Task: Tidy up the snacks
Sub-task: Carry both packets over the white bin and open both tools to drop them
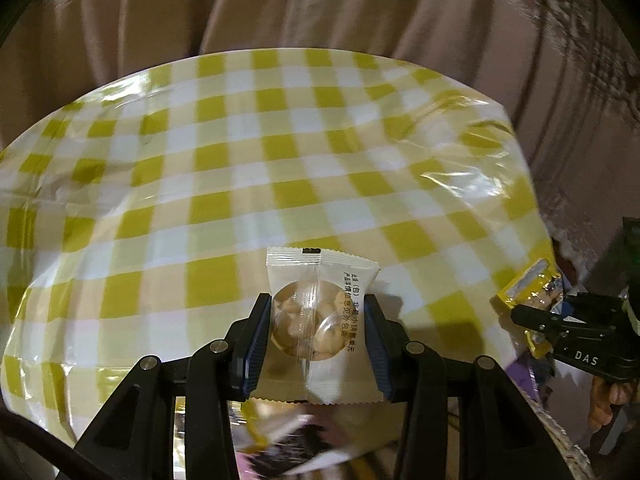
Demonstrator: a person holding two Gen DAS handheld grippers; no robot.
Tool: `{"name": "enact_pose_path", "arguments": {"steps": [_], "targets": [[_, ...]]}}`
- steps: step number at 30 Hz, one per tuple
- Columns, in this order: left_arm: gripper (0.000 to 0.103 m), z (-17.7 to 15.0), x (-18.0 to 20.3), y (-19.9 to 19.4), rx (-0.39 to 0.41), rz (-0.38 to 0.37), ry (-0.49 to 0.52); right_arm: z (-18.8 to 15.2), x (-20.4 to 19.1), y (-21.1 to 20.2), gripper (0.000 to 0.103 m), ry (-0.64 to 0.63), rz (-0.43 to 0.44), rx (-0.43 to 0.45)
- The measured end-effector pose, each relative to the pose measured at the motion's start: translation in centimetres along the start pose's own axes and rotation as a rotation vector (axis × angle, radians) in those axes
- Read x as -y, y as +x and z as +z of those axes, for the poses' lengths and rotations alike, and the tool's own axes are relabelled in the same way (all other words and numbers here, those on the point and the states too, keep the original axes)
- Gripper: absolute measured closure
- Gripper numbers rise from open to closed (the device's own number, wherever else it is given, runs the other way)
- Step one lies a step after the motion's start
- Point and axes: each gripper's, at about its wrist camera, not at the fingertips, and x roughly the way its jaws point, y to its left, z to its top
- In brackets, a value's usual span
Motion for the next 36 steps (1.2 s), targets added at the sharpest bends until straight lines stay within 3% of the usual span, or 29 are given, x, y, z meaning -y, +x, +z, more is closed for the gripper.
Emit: {"name": "enact_pose_path", "arguments": {"steps": [14,27,36], "targets": [[0.058,0.1,10.7,0.5,-0.037,-0.143,0.158,-4.3,9.8,-5.2,0.066,0.173,-0.109,0.033],[0.058,-0.1,24.2,2.7,-0.115,-0.363,0.365,-9.1,20.6,-8.9,0.066,0.388,-0.260,0.035],[0.058,-0.8,32.9,4.6,-0.174,-0.508,0.493,-11.2,24.5,-9.7,0.066,0.483,-0.316,0.027]]}}
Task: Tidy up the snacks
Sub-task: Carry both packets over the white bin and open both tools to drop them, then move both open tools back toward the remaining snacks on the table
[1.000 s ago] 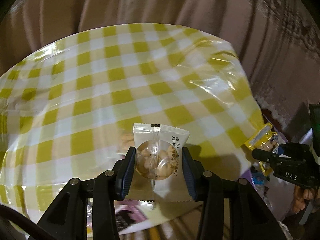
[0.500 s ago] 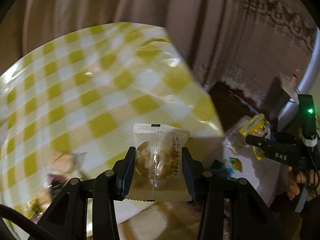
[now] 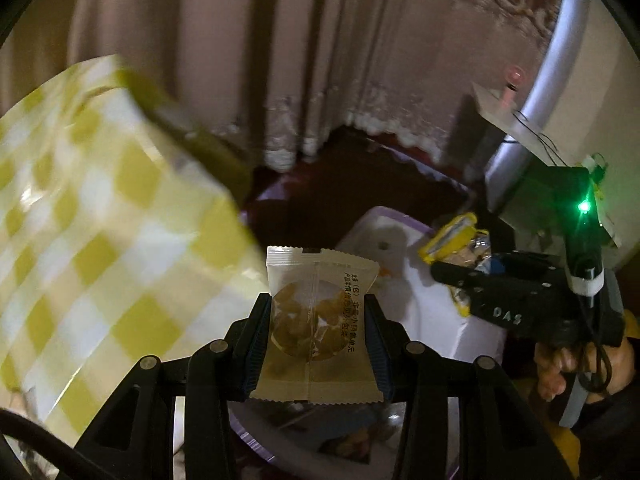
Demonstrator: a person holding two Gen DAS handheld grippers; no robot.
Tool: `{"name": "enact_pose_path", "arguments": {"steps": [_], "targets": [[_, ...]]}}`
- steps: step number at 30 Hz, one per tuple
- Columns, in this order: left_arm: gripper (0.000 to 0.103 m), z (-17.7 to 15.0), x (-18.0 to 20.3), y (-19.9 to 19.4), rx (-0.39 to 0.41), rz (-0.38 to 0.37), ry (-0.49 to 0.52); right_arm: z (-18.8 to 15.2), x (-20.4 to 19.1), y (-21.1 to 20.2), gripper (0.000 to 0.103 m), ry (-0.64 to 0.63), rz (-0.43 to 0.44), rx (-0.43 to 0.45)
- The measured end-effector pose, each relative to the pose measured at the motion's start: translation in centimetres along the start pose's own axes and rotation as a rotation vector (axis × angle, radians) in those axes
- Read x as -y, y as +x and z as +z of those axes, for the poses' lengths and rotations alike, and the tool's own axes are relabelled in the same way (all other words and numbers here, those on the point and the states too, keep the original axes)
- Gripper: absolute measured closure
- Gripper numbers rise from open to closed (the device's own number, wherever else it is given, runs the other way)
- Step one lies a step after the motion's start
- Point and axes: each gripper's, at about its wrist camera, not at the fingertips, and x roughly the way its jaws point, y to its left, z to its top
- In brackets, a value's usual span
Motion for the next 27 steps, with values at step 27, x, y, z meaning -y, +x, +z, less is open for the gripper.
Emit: {"name": "enact_pose_path", "arguments": {"steps": [27], "targets": [[0.036,-1.5,-3.0,-2.3,0.067,0.038,-0.099,0.9,-2.1,-1.5,0.049,-0.004,0.026,0.025]]}}
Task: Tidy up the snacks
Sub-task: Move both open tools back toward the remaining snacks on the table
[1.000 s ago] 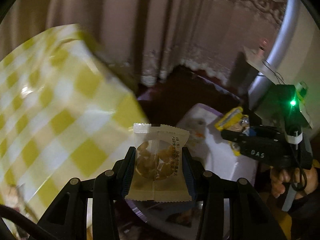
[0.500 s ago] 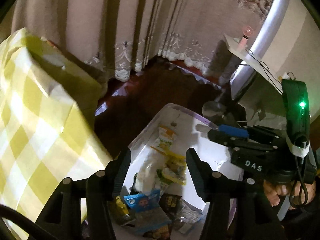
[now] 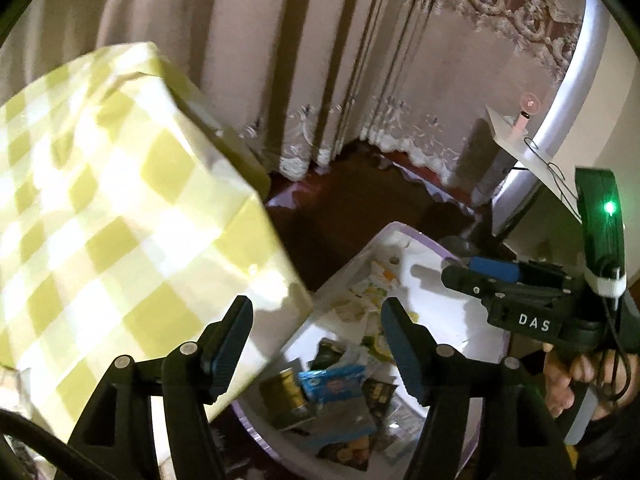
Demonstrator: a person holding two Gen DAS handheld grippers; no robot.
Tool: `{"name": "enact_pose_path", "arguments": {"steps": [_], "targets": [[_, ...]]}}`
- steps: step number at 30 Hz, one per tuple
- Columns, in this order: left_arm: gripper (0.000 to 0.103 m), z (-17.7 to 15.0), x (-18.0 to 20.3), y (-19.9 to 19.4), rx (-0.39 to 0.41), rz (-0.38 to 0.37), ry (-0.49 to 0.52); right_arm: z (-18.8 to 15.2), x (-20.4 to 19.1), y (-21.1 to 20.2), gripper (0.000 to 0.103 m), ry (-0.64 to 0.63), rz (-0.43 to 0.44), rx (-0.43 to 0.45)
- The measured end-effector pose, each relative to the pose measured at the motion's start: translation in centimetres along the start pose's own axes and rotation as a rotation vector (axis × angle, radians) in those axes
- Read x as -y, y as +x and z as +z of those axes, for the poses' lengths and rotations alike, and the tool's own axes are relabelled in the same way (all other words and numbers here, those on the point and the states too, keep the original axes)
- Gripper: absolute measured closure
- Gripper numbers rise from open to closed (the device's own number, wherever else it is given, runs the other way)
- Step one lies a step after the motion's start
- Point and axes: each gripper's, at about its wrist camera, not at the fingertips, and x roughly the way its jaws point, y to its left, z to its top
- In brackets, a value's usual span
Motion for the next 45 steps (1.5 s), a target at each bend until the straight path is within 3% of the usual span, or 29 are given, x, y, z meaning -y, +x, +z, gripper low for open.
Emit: {"name": "enact_pose_path", "arguments": {"steps": [8,21,34,39,45], "targets": [[0.035,-2.2,-3.9,-3.4,0.043,0.070,-0.090,-0.2,-5.5,0.0,0.045,-0.098,0.061,-0.013],[0.033,-7.8,-12.3,-9.5,0.073,0.183,-0.370,-1.8,-15.9,0.4,0.042,-0.270,0.175,-0.070],[0.034,-16.2,-20.5,-17.4,0.093,0.345,-0.606,-5.2,-26.1,0.3,0.037,-0.406,0.304,-0.139],[0.041,-18.1,-22.3,-18.3,0.077,0.362,-0.649,-6.2,-29.2,0.6,0.037,-0.448,0.325,-0.164],[0.053,-18.1,-22.7,-17.7,0.060,0.315,-0.640,-6.5,-31.9,1.0,0.037,-0.472,0.345,-0.174]]}}
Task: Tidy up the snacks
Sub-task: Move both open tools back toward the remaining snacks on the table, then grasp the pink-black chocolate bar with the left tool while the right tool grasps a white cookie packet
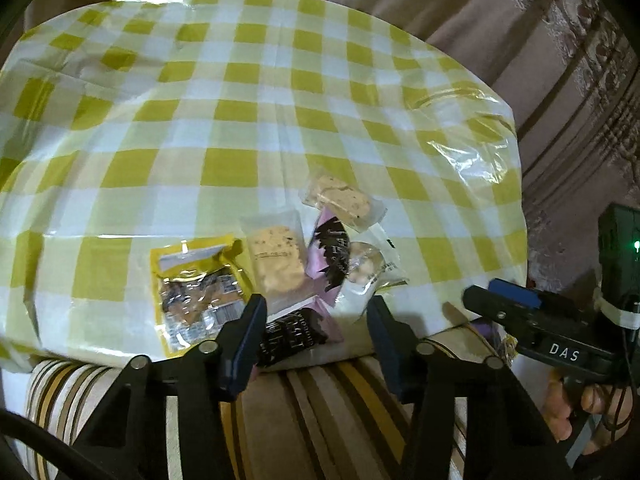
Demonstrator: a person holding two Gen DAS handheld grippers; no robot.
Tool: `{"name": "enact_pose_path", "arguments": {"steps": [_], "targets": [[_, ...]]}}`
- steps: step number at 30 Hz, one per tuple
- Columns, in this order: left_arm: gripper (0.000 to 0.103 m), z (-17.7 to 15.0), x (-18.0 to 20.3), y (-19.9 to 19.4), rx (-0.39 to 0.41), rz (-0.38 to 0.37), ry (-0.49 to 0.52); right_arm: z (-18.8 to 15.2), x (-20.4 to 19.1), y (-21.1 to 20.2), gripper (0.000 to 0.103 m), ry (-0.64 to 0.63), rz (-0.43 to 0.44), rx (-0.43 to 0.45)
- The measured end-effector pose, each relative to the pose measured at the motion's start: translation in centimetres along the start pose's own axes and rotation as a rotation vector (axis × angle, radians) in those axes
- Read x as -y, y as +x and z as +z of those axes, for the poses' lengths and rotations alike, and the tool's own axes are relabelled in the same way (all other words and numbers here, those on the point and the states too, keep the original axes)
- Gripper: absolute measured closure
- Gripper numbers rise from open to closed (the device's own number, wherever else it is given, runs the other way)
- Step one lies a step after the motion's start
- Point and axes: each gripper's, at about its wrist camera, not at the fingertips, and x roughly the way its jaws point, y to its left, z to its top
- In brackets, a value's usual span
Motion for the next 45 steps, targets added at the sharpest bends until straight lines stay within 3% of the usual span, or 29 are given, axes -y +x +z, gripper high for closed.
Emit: {"name": "enact_pose_path", "arguments": {"steps": [10,21,25,27,32,37,45], "targets": [[0.064,2.2,-0.1,3.7,-0.068,-0.069,0.021,0.3,-2.5,2.1,0.037,-0.014,0.020,-0.039],[0.064,3.5,1.2,6.8,-0.118,-0.066,0.094,0.2,-3.0,3.8,0.037,-0.007,0.027,-0.081],[0.067,3.7,2.1,8.0,-0.143,-0.030,0.141,0.3,-3.1,4.1,0.038,-0.005,0.031,-0.086],[0.069,3.9,1.8,8.2,-0.133,-0.016,0.125,0.4,-3.2,4.3,0.038,-0.003,0.033,-0.091],[0.069,3.9,0.4,7.9,-0.116,-0.072,0.057,0.5,-3.3,4.6,0.037,0.007,0.048,-0.093],[0.069,3.7,-0.4,6.0,-0.024,-0.103,0.024,0.9,-4.2,4.9,0.038,0.013,0.069,-0.080],[0.069,3.7,-2.7,3.7,0.099,-0.091,-0.072,1.8,-5.4,6.7,0.038,0.045,0.076,-0.090]]}}
